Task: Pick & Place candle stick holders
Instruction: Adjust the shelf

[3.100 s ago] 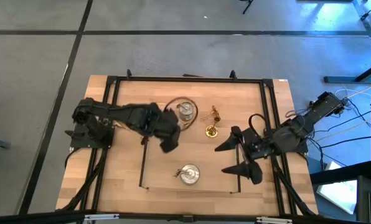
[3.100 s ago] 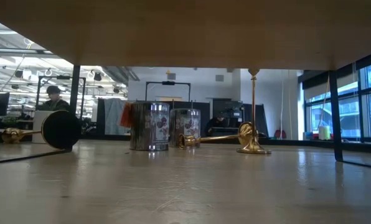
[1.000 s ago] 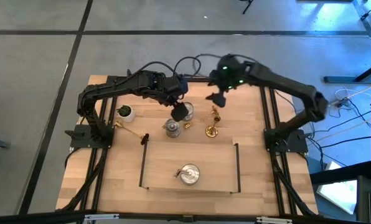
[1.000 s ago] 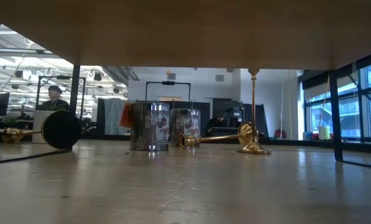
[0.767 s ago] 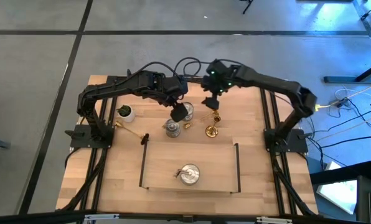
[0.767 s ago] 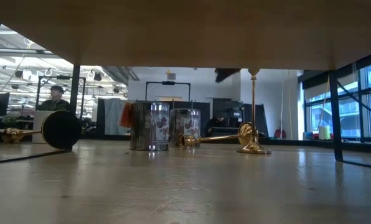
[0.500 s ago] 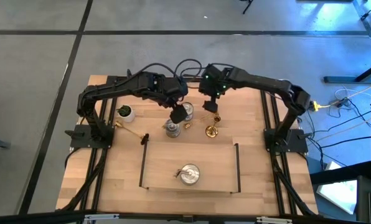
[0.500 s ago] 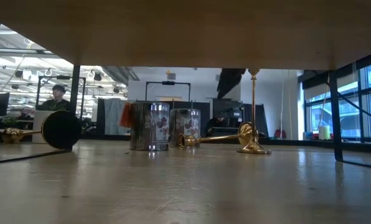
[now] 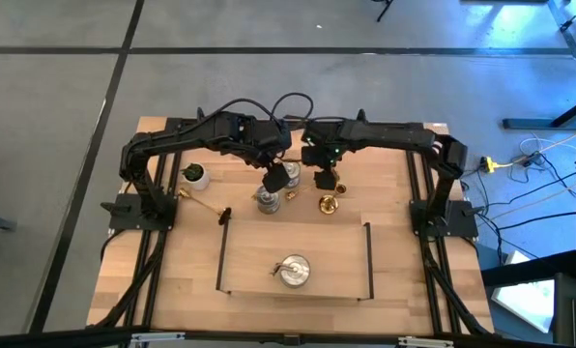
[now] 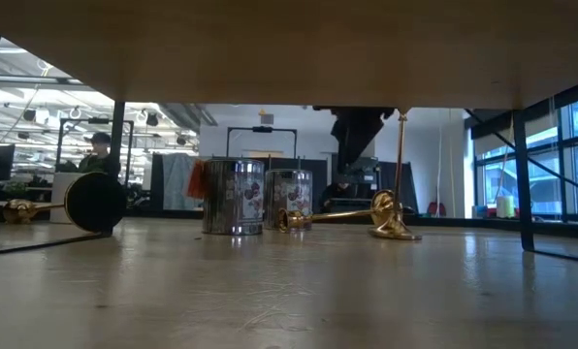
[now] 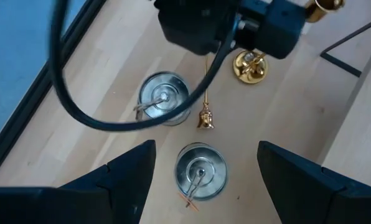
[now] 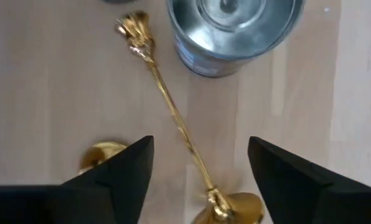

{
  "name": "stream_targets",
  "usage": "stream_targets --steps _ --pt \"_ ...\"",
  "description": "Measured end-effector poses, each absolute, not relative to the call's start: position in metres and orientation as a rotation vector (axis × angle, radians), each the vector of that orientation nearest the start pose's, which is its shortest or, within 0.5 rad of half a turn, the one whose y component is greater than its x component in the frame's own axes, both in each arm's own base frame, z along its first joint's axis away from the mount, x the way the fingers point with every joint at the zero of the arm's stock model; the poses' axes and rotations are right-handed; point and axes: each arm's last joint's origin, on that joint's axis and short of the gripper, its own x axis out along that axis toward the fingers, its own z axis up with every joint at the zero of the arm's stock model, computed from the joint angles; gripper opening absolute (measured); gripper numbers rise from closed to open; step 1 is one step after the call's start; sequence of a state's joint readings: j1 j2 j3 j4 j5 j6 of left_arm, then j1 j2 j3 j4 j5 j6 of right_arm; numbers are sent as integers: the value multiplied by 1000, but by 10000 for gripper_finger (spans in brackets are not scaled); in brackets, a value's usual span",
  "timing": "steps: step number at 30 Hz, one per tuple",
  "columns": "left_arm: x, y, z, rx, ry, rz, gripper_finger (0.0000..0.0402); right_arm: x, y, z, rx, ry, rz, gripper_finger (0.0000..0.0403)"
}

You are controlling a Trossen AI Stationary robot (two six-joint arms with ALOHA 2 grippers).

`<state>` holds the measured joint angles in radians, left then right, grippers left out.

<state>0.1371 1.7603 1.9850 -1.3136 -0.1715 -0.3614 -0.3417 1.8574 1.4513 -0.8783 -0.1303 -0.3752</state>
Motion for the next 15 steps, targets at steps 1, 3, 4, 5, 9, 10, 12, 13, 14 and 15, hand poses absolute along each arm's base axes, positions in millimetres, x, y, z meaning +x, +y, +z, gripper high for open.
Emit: stream_targets --steps 1,3,4,5,9,10,12,13,14,15 --pt "336 51 391 -304 1029 470 278 352 -120 220 -38 1263 55 253" --pt "336 51 391 -304 1029 470 278 354 -118 217 -60 1274 47 239" --pt "336 51 391 -305 1030 470 278 356 -118 215 -61 1274 49 233" --pt "336 51 391 -304 1029 470 278 357 -118 213 -62 1272 49 228" --pt "336 51 391 -304 1030 470 278 359 -118 209 -60 1276 50 214" --pt "336 51 391 -304 1030 470 278 359 -119 209 -60 1277 50 212" --pt "336 51 391 -303 1030 470 278 360 -119 208 -69 1277 56 210" --pt "336 51 390 -303 1032 470 278 360 -120 207 -74 1273 62 209" --pt "336 51 390 -303 1034 470 278 360 -120 206 -74 1275 67 209" --pt "336 51 390 -303 1035 470 278 360 -120 206 -74 1279 71 209"
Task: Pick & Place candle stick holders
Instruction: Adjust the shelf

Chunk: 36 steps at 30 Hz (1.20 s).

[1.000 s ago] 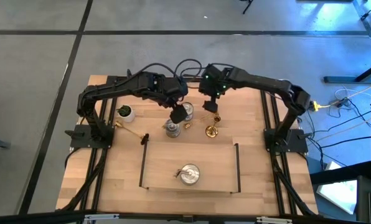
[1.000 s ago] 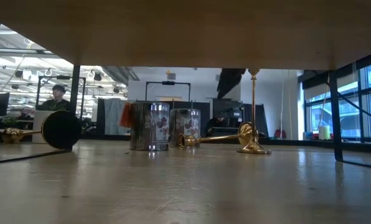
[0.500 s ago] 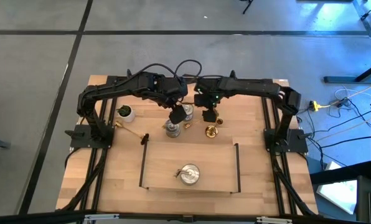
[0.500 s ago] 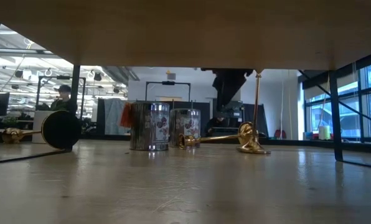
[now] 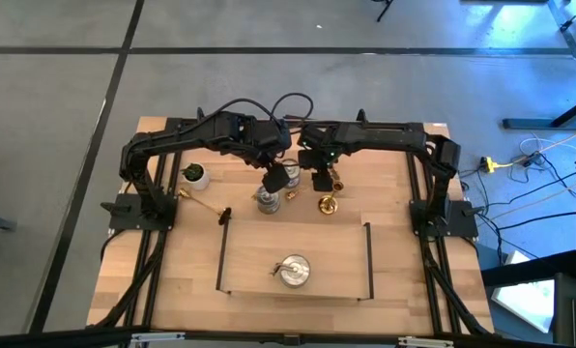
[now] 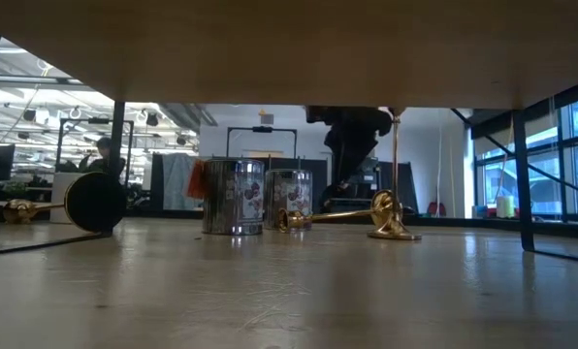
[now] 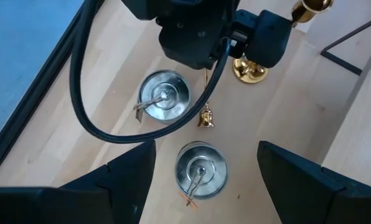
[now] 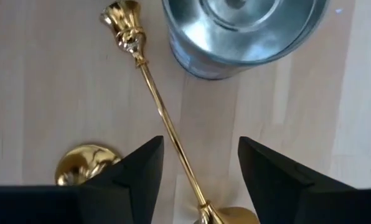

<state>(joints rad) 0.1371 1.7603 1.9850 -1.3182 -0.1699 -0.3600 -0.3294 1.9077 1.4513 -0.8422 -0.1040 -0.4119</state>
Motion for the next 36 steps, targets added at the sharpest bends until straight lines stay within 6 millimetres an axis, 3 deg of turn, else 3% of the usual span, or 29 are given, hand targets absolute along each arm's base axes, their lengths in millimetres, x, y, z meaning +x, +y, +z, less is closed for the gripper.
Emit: stream_targets --steps 8,12,18,21,27,32,36 --pt "336 51 390 -301 1040 459 278 361 -122 197 -40 1305 61 209" --pt "336 51 390 -301 1040 460 278 360 -131 197 30 1293 -40 209" --pt "336 51 390 -301 1040 459 278 349 -153 197 350 1294 -378 209" --pt "336 51 390 -301 1040 459 278 341 -164 196 576 1277 -452 209" --pt "336 51 390 -293 1042 455 278 331 -188 203 860 1155 -283 209" --pt "336 51 390 -290 1043 454 278 314 -199 222 865 1087 -165 209" --pt "336 51 390 -287 1043 451 278 300 -196 253 775 1025 -184 208"
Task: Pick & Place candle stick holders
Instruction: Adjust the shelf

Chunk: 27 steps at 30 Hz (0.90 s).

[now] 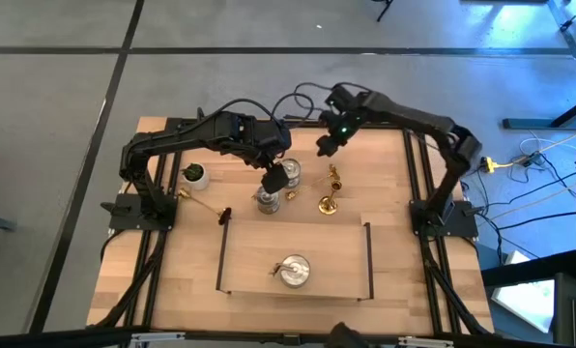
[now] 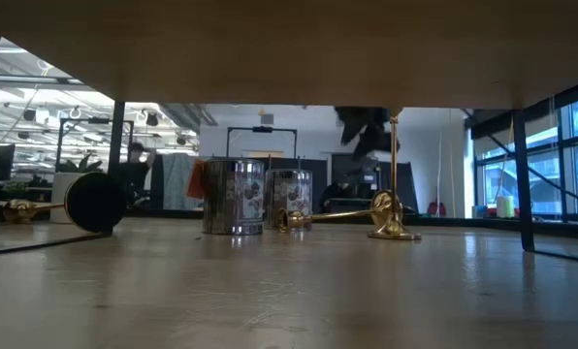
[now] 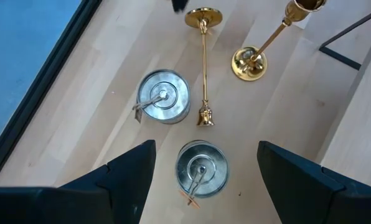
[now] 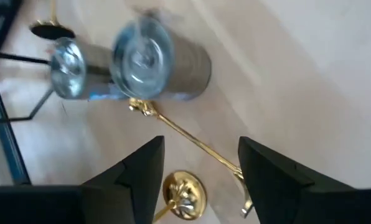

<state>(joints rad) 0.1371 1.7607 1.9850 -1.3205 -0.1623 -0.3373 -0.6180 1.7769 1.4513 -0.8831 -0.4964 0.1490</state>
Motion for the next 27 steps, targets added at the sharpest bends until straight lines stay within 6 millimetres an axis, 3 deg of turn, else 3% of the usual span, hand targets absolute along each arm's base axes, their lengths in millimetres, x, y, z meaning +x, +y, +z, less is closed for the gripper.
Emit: stream_targets --steps 5,10,16,27 --pt "336 51 390 -293 1036 454 278 276 -193 293 843 920 -352 208" --pt "336 51 390 -308 1029 465 278 245 -181 314 955 962 -517 208" --pt "337 49 390 -329 1024 473 278 214 -158 322 886 1078 -571 208" --pt "339 39 391 -366 998 508 278 147 -96 314 783 843 -506 208"
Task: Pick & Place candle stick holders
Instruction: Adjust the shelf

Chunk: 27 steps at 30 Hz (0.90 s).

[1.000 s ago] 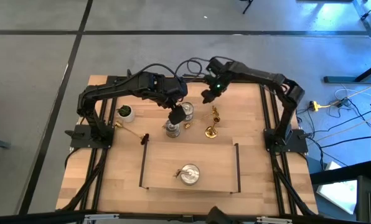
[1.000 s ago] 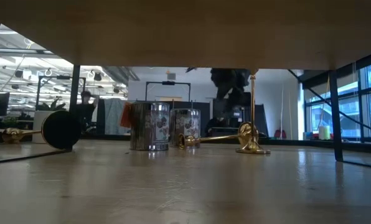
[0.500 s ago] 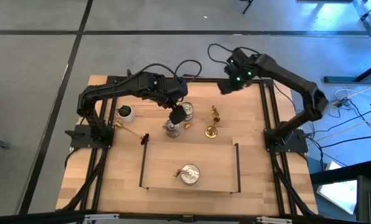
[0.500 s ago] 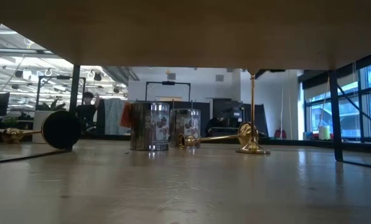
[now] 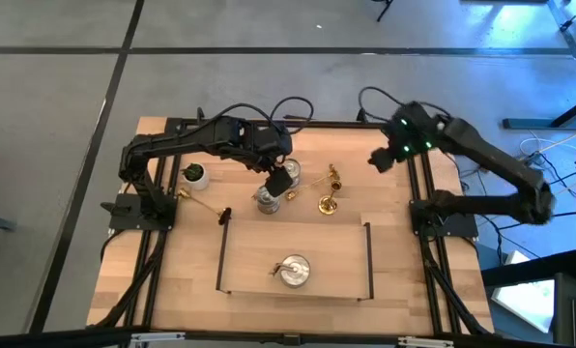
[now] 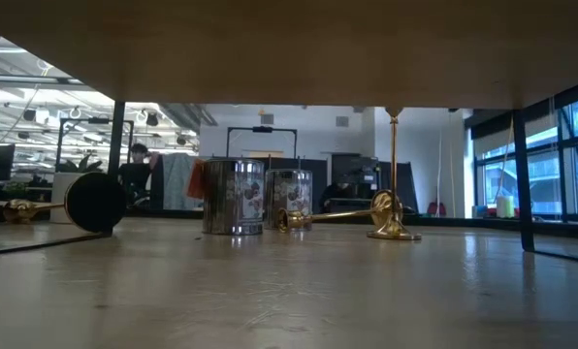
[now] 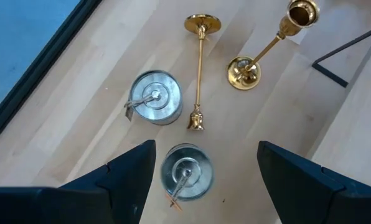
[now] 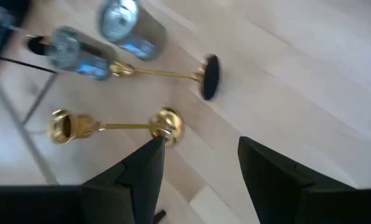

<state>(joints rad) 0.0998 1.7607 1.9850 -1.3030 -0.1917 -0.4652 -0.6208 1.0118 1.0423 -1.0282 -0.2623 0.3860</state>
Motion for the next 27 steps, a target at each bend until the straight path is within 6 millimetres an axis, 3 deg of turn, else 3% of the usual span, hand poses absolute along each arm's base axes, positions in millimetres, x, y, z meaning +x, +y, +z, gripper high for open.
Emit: stream_targets --steps 7,17,22,27 --pt "339 37 391 -400 985 531 278 131 -63 291 617 603 -410 208" --pt "340 29 391 -405 971 551 278 141 -25 233 538 574 -174 209" --pt "342 22 393 -291 944 562 278 150 -11 229 465 514 -144 209" --pt "351 14 399 -147 864 477 278 153 -5 224 383 560 -163 213"
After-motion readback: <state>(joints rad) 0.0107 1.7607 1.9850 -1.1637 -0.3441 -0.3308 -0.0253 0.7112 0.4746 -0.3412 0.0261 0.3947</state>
